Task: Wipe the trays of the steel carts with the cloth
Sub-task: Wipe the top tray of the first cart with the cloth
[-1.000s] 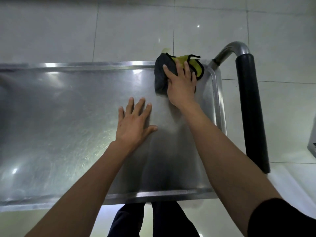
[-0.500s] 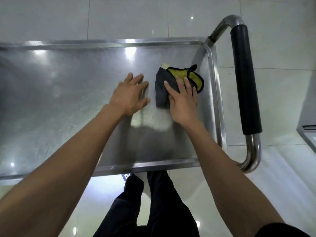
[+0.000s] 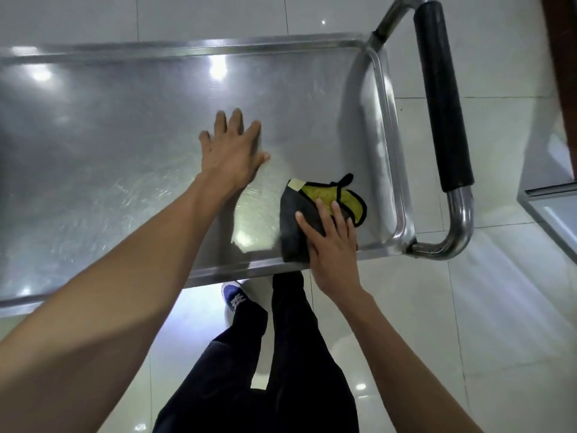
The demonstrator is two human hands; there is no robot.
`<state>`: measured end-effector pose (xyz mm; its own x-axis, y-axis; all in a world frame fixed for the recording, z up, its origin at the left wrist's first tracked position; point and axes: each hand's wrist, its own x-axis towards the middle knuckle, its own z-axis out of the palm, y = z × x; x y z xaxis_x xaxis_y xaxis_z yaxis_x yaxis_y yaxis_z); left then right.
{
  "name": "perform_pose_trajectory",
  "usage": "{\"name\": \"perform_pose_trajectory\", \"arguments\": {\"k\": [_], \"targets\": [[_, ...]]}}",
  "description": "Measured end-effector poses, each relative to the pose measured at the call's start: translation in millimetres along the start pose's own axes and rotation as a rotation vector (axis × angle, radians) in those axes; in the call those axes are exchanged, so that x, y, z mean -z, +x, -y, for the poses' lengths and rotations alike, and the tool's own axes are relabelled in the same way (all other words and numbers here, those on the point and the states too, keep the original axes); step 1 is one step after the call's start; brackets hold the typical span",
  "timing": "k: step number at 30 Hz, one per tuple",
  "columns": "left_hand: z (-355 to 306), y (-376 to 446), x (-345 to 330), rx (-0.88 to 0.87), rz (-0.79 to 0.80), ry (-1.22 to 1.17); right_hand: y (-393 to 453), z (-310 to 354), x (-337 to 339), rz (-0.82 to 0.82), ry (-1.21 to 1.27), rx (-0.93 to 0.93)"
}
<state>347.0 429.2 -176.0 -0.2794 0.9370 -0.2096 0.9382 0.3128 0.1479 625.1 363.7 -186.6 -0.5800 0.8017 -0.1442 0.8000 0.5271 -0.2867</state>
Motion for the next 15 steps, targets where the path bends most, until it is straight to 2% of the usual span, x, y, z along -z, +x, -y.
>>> {"name": "perform_pose_trajectory", "arguments": {"k": [3,8,15], "targets": [[14,-4,-1,-0.064,-0.019,0.035,-15,8,-3,0.012,-0.013,-0.015],[18,-3,-2,-0.053,0.077,0.025,-5,13,-2,0.025,-0.026,-0.023],[18,-3,3,-0.038,0.11,0.097,81,17,6,-0.007,-0.016,-0.004]]}}
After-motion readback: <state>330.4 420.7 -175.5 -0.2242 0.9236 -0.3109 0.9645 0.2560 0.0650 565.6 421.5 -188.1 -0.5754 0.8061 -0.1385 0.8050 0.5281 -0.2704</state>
